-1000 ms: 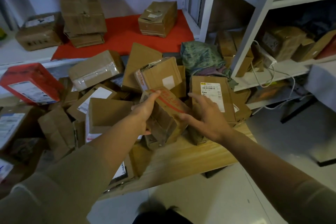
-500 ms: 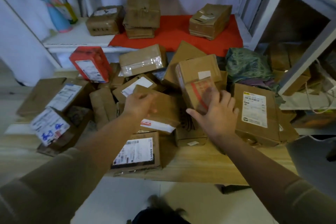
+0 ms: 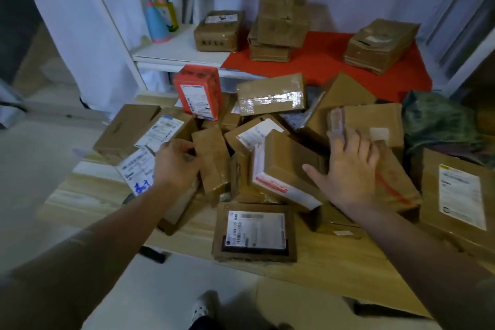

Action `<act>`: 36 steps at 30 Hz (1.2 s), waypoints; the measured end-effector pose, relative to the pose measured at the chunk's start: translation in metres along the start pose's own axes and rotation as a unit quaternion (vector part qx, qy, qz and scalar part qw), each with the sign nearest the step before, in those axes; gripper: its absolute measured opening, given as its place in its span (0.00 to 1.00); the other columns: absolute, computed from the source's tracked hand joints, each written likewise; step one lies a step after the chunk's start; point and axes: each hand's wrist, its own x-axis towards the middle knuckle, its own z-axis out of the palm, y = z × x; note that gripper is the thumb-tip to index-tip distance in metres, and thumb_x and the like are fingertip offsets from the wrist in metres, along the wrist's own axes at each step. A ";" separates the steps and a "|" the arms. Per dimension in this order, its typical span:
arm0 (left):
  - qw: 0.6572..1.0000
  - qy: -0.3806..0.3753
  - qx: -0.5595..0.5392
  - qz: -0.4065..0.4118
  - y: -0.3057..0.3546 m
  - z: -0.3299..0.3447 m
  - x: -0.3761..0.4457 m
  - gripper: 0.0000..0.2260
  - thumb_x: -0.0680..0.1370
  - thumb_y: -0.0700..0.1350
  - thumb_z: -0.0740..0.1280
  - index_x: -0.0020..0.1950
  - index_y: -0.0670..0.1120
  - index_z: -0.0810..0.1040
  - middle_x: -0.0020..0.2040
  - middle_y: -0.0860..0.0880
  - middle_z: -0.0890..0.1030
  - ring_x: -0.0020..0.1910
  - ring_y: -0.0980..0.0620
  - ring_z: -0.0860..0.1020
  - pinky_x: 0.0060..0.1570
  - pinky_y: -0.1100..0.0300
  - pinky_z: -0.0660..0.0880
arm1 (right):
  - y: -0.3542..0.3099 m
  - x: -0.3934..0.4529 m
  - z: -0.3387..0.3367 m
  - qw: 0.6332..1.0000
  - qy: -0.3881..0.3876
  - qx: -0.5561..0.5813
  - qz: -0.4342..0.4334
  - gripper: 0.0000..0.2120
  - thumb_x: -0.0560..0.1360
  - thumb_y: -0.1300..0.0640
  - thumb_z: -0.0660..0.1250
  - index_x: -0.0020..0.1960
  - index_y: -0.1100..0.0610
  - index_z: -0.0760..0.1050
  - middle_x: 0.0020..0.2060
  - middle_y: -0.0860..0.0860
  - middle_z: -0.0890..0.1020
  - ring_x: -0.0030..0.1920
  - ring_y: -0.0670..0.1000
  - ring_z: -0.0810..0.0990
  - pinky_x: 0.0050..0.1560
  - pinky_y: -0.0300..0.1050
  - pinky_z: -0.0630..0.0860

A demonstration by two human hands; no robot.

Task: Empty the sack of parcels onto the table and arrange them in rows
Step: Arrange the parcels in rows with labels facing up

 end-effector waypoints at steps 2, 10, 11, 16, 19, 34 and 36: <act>0.998 0.015 0.056 0.014 -0.019 -0.015 0.012 0.16 0.71 0.50 0.74 0.57 0.53 0.77 0.61 0.45 0.75 0.61 0.44 0.73 0.63 0.47 0.71 | -0.032 0.005 0.002 0.999 0.014 0.028 -0.015 0.38 0.69 0.37 0.71 0.71 0.56 0.67 0.72 0.60 0.65 0.72 0.62 0.62 0.70 0.64 0.60; 0.988 0.001 0.097 -0.121 -0.087 -0.074 0.072 0.35 0.71 0.58 0.74 0.73 0.48 0.65 0.72 0.41 0.62 0.73 0.39 0.60 0.71 0.43 0.60 | -0.182 0.024 0.011 0.965 -0.045 0.213 -0.147 0.32 0.72 0.43 0.71 0.72 0.52 0.68 0.70 0.51 0.66 0.71 0.54 0.63 0.69 0.57 0.66; 0.987 -0.029 0.080 -0.140 -0.097 -0.078 0.079 0.37 0.70 0.59 0.74 0.73 0.47 0.65 0.72 0.41 0.62 0.72 0.39 0.61 0.70 0.44 0.63 | -0.199 0.025 0.010 0.954 -0.108 0.238 -0.148 0.35 0.72 0.41 0.71 0.74 0.50 0.65 0.71 0.50 0.64 0.72 0.53 0.61 0.70 0.55 0.65; 0.970 -0.152 -0.102 -0.158 -0.123 -0.095 0.092 0.16 0.75 0.55 0.71 0.59 0.47 0.78 0.56 0.45 0.79 0.49 0.49 0.80 0.43 0.56 0.78 | -0.279 0.012 0.019 0.875 -0.358 0.311 -0.097 0.57 0.60 0.30 0.75 0.79 0.44 0.50 0.76 0.46 0.59 0.75 0.50 0.59 0.73 0.53 0.63; 0.949 -0.222 -0.151 -0.165 -0.121 -0.098 0.093 0.12 0.81 0.53 0.64 0.57 0.46 0.77 0.48 0.45 0.83 0.48 0.45 0.82 0.49 0.50 0.81 | -0.315 0.001 0.033 0.874 -0.363 0.310 -0.098 0.60 0.52 0.26 0.75 0.75 0.37 0.48 0.73 0.45 0.62 0.74 0.52 0.61 0.70 0.60 0.66; 0.882 -0.134 -0.297 -0.341 -0.164 -0.078 0.133 0.28 0.76 0.53 0.71 0.72 0.45 0.68 0.59 0.45 0.71 0.60 0.41 0.74 0.60 0.46 0.76 | -0.291 0.010 0.040 0.890 -0.282 0.336 0.122 0.49 0.67 0.48 0.77 0.78 0.46 0.51 0.68 0.52 0.65 0.66 0.54 0.69 0.62 0.57 0.75; 0.904 -0.086 -0.247 -0.337 -0.168 -0.071 0.141 0.34 0.74 0.55 0.73 0.73 0.42 0.65 0.64 0.43 0.70 0.62 0.39 0.73 0.61 0.47 0.75 | -0.292 0.013 0.039 0.891 -0.276 0.335 0.131 0.49 0.68 0.47 0.77 0.78 0.47 0.50 0.69 0.52 0.64 0.68 0.55 0.68 0.64 0.58 0.75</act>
